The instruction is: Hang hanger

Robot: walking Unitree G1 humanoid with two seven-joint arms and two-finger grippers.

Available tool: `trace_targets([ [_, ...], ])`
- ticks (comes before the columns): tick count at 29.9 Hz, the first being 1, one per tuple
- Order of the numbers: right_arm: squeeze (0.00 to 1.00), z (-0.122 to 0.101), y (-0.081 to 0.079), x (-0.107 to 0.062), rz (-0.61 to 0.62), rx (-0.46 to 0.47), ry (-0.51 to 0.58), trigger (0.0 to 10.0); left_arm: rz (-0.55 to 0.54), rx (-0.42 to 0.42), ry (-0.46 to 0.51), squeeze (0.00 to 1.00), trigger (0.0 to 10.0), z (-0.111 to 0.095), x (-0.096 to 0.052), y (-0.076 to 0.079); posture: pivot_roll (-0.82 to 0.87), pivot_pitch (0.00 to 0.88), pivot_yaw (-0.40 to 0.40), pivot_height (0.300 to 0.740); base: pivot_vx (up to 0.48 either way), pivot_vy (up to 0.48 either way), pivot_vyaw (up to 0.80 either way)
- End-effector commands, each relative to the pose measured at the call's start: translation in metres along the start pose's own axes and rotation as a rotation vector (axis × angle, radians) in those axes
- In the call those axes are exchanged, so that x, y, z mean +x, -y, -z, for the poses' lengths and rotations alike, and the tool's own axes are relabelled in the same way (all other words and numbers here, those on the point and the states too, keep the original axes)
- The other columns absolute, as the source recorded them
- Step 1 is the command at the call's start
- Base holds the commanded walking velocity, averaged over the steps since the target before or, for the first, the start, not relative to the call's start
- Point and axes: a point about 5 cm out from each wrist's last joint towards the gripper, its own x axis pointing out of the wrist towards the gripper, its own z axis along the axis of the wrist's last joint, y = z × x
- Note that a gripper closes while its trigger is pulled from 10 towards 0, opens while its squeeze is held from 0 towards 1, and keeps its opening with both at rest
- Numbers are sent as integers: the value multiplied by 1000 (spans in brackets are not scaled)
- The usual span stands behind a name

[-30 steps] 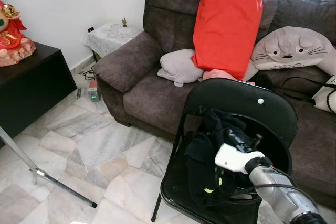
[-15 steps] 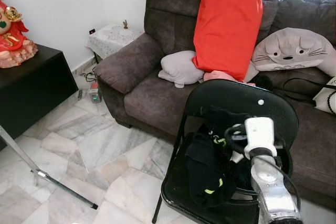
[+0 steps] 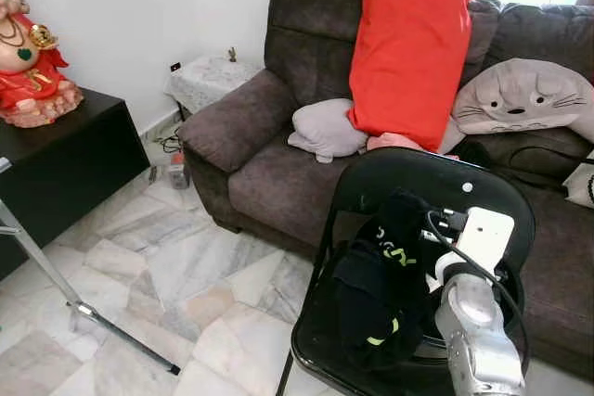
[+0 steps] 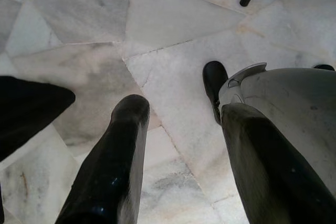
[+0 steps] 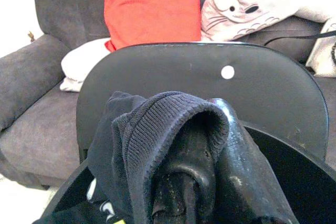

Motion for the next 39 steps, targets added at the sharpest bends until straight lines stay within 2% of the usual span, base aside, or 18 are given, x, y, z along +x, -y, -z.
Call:
trace_targets([
  [1,0,-9,-6,0,-21,-4,24,10000,-7,14,-28,0,10000,8,-2,-4,35,0,40,740,0,0,0],
  [4,0,-16,-9,0,-23,-11,65,10000,-23,-2,-26,0,10000,8,-3,-7,36,16,40,740,0,0,529],
  [6,0,-20,-6,1,-9,-71,90,10000,-25,-11,-22,0,10000,8,-3,-6,36,21,36,740,0,0,794],
  [11,0,-32,-10,1,-29,-122,156,10000,-25,-14,-31,0,10000,8,-3,-7,27,37,48,740,0,0,794],
  [16,0,-33,-14,2,-33,-146,164,10000,-43,-15,-35,0,10000,9,-3,-8,35,47,48,740,0,0,794],
  [17,0,-32,-19,1,-62,-192,174,10000,-56,-21,-31,0,10000,9,-3,-9,39,49,47,740,0,0,794],
  [19,0,-32,-21,0,-77,-211,182,10000,-60,-22,-29,0,10000,8,-3,-9,39,50,46,740,0,0,794],
  [20,0,-33,-25,-1,-103,-250,202,10000,-60,-18,-26,0,10000,8,-3,-9,37,52,47,740,0,0,794],
  [21,0,-36,-32,-3,-155,-336,247,10000,-59,-16,-24,0,10000,8,-3,-9,37,52,47,740,0,0,794],
  [22,0,-36,-32,-3,-155,-336,247,10000,-59,-16,-24,0,10000,8,-3,-9,37,52,47,740,0,0,794],
  [23,0,-39,-38,-6,-197,-401,286,10000,-60,-18,-24,0,10000,8,-3,-9,31,56,47,740,0,0,794],
  [26,0,-42,-52,-14,-305,-501,370,10000,-61,-22,-21,0,10000,7,-3,-9,28,59,43,740,0,0,794],
  [31,0,-45,-62,-18,-364,-487,400,10000,-59,-24,-19,0,10000,7,-3,-8,30,61,41,740,0,0,794],
  [35,0,-51,-78,-28,-471,-489,473,10000,-61,-25,-19,0,10000,7,-3,-8,31,62,39,740,0,0,794],
  [39,0,-58,-85,-35,-535,-501,552,10000,-57,-22,-19,0,10000,7,-3,-7,30,60,37,740,0,0,794],
])
